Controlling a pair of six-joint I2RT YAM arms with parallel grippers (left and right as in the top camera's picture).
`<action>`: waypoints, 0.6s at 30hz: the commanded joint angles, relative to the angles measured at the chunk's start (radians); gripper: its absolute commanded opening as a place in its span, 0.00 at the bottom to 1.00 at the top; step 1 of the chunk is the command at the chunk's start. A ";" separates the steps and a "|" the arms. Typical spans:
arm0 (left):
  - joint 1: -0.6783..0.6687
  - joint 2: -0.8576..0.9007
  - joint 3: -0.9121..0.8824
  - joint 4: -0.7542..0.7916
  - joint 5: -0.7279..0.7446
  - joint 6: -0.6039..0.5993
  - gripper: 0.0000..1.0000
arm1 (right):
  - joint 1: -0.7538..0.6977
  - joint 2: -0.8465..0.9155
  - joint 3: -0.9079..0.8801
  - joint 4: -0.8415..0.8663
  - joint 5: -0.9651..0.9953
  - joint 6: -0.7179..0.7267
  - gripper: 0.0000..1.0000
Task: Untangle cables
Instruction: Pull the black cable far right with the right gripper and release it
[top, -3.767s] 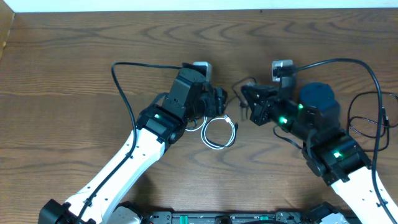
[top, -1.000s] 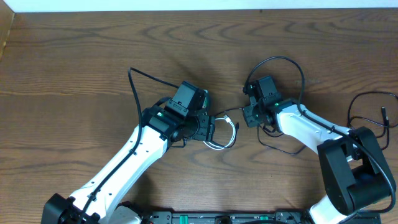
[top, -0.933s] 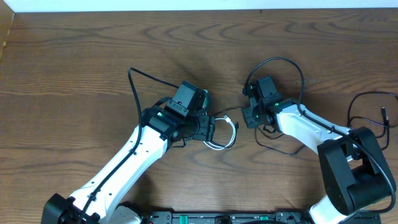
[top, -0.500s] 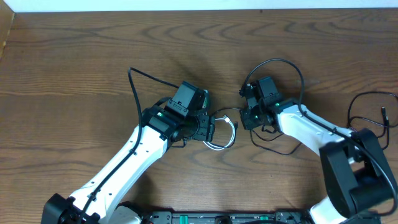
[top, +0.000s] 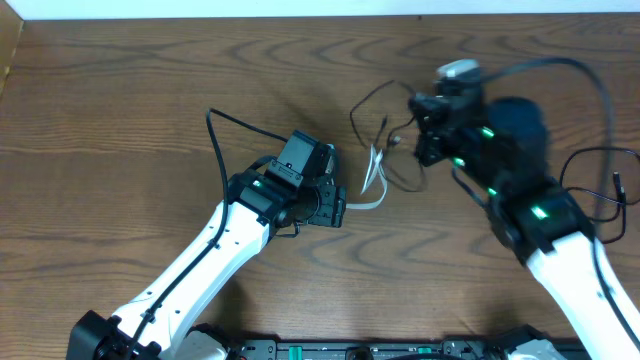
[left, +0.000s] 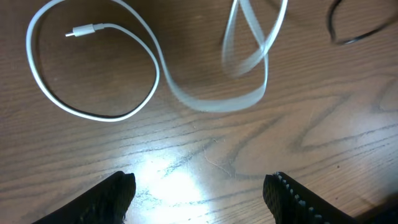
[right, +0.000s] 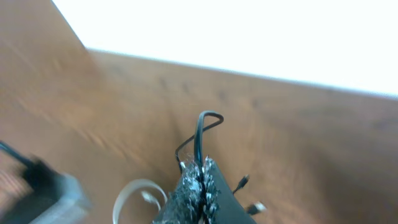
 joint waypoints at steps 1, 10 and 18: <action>0.003 0.010 0.000 -0.003 -0.014 -0.005 0.71 | -0.005 -0.087 0.009 0.017 -0.001 0.047 0.01; 0.003 0.014 0.000 -0.003 -0.013 -0.005 0.71 | -0.005 -0.214 0.009 0.051 0.002 0.047 0.01; 0.003 0.014 0.000 -0.003 -0.014 -0.005 0.71 | -0.006 -0.234 0.009 0.218 0.013 0.088 0.01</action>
